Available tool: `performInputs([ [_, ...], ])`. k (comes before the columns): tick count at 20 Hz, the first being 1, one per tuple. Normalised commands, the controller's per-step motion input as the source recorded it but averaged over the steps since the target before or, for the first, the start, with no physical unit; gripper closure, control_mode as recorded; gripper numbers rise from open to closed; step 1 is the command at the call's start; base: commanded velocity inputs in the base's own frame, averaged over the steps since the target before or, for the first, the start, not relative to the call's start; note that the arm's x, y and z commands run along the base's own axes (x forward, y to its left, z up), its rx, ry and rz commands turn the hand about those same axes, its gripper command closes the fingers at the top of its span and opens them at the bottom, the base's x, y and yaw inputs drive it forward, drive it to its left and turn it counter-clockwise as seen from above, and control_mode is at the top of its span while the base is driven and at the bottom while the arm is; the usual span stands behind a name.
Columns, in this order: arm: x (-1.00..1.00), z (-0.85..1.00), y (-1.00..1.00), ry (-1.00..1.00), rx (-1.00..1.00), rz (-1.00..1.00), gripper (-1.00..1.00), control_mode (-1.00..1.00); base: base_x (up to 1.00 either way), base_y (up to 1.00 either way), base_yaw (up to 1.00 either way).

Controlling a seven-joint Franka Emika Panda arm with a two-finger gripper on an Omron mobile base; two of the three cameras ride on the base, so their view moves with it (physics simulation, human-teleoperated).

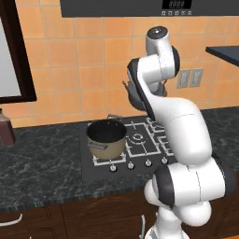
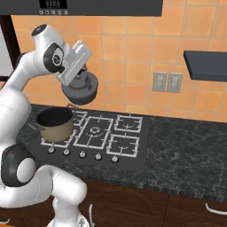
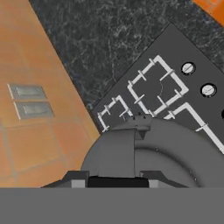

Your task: Pick the kettle from the counter and place it on a stove burner. Then turn the burner on.

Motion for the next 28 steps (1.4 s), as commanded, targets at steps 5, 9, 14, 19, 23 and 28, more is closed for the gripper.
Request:
performInputs([
  [5,0.11,-0.4,-1.0,0.08,-0.02,-0.03,1.0,-1.0,0.0,0.0,0.0],
  [9,0.05,-0.58,-1.0,0.15,-0.01,0.0,1.0,-1.0,0.0,0.0,0.0],
  [14,0.22,-0.51,-1.0,0.23,-0.07,0.0,1.0,-1.0,0.0,0.0,0.0],
  [19,0.08,-0.52,-0.43,0.22,-0.12,0.0,1.0,-1.0,0.0,0.0,0.0],
  [23,0.33,-0.24,-0.01,-0.04,-0.01,0.0,1.0,-1.0,0.0,0.0,0.0],
  [28,0.78,-0.14,-0.16,-0.02,0.0,0.0,1.0,-1.0,0.0,0.0,0.0],
])
